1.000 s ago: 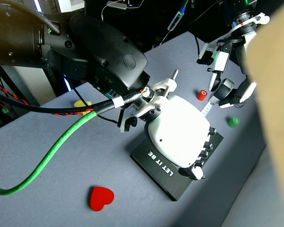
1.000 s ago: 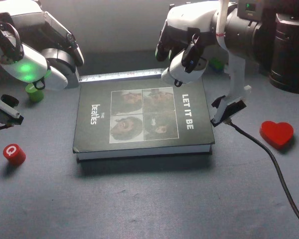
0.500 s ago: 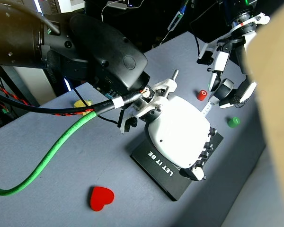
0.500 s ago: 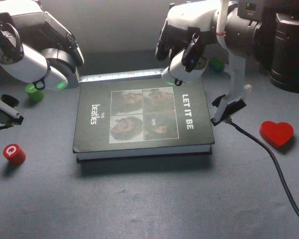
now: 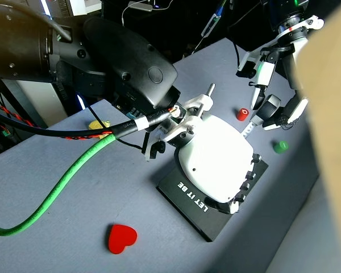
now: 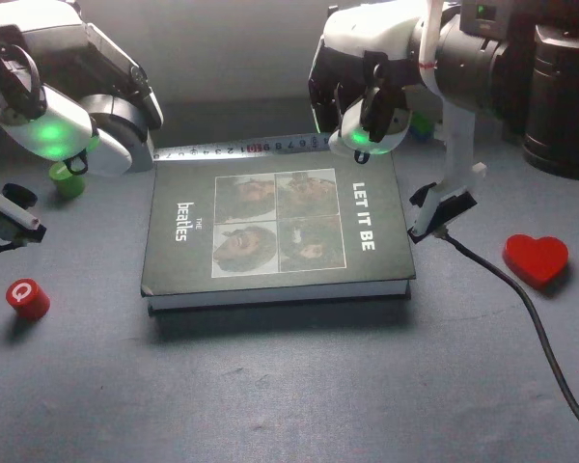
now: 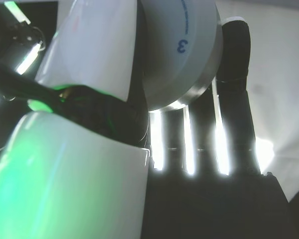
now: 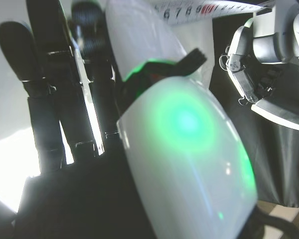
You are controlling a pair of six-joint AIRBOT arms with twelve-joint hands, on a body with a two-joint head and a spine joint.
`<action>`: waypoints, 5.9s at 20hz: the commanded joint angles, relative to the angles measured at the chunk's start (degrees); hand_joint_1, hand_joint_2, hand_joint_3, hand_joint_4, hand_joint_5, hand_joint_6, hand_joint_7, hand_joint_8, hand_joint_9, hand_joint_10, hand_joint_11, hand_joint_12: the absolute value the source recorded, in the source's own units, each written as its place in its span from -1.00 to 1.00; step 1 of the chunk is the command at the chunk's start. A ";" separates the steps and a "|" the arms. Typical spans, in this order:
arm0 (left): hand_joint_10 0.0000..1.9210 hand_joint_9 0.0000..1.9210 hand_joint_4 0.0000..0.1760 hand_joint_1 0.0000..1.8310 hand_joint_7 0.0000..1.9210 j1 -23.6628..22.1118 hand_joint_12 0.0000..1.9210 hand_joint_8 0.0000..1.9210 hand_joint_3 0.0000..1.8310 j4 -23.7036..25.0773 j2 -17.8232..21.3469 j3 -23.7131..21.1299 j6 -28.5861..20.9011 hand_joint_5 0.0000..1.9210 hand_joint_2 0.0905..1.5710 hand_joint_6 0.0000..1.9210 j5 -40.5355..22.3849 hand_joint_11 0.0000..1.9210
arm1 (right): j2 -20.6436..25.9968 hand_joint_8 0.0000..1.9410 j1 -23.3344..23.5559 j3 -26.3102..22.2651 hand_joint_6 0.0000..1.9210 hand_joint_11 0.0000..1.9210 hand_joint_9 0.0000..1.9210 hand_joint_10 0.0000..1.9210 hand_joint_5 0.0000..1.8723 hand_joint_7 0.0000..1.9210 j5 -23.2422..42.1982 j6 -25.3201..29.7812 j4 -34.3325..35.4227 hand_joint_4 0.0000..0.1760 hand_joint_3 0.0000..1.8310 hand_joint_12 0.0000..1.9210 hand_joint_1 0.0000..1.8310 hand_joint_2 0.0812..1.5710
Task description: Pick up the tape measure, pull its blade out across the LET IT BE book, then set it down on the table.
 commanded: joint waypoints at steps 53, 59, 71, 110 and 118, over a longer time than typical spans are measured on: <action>0.45 -0.15 -1.00 0.50 -0.03 -0.43 0.42 0.17 -1.00 0.93 0.74 0.12 -1.63 -0.01 0.41 -0.10 3.98 -0.26 | 17.81 0.10 -0.20 -3.37 0.34 -0.23 -0.01 -0.28 -0.22 0.02 -7.96 -11.49 -3.56 -1.00 -1.00 0.34 0.31 0.48; 0.45 -0.15 -1.00 0.50 -0.02 -0.40 0.43 0.16 -1.00 1.10 0.79 -0.01 -1.70 -0.03 0.41 -0.08 3.98 -0.25 | 18.18 0.09 -0.18 -2.80 0.36 -0.23 -0.02 -0.28 -0.23 0.03 -8.05 -12.34 -3.56 -1.00 -1.00 0.34 0.31 0.48; 0.45 -0.15 -1.00 0.50 -0.01 -0.31 0.43 0.15 -1.00 0.63 0.79 -0.04 -1.73 -0.04 0.41 -0.07 3.98 -0.25 | 19.20 0.09 -0.19 -1.75 0.36 -0.23 -0.02 -0.28 -0.23 0.03 -9.21 -13.01 -3.56 -1.00 -1.00 0.34 0.31 0.48; 0.43 -0.13 -1.00 0.50 -0.02 3.58 0.39 0.15 -1.00 -4.10 0.89 0.85 -2.00 -0.02 0.41 -0.10 6.15 -0.23 | 19.97 -1.00 -0.13 -5.40 -1.00 -1.00 -1.00 -1.00 -1.00 -1.00 -11.26 -13.72 -3.48 -0.60 -1.00 -0.78 -1.00 0.15; 0.45 -0.15 -1.00 0.50 -0.01 9.12 0.41 0.15 -1.00 -6.97 -2.25 7.16 -2.01 -0.09 0.42 -0.02 12.96 -0.24 | 21.93 -1.00 -1.63 -12.30 -1.00 -1.00 -1.00 -1.00 -1.00 -1.00 -14.31 9.00 -28.76 -0.58 -1.00 -0.79 -1.00 0.14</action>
